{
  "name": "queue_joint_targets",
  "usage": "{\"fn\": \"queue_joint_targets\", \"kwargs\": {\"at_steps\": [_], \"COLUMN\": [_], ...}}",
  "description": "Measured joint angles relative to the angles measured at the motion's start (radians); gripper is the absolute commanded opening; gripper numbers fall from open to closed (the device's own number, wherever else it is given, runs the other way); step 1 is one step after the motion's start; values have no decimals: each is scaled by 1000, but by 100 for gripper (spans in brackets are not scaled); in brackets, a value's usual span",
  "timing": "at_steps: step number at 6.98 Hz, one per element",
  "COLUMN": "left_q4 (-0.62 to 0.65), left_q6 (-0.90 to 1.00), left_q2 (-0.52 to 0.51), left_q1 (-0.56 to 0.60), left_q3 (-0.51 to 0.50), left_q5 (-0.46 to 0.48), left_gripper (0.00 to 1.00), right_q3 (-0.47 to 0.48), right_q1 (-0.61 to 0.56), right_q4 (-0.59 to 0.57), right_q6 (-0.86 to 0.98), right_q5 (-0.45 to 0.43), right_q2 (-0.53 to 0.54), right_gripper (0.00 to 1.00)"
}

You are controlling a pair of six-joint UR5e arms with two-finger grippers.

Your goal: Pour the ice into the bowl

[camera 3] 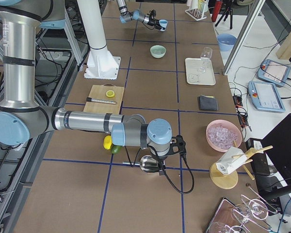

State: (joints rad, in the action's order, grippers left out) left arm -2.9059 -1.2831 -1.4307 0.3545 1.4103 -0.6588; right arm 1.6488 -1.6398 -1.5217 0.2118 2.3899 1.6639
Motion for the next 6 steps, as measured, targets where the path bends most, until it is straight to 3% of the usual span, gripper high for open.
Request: {"fn": "queue_joint_targets", "kwargs": {"at_steps": [1,2,6], "left_q4": [1,1,-23], "left_q6": [-1,-1,18], "left_q2": [0,0,18], "left_q1": [-1,-2,-2], "left_q3": [-1,-2,7], "left_q5": [-3,-6,-22], "left_gripper": [40,99,100], "right_q3": [0,-1,-1], "right_q1": [-1,-1,-2], "right_q4": [0,0,0], "right_q6": [0,0,0], "right_q5": [0,-1,-2], "right_q2": [-2,-4,-6], "right_gripper": [100,100,100]}}
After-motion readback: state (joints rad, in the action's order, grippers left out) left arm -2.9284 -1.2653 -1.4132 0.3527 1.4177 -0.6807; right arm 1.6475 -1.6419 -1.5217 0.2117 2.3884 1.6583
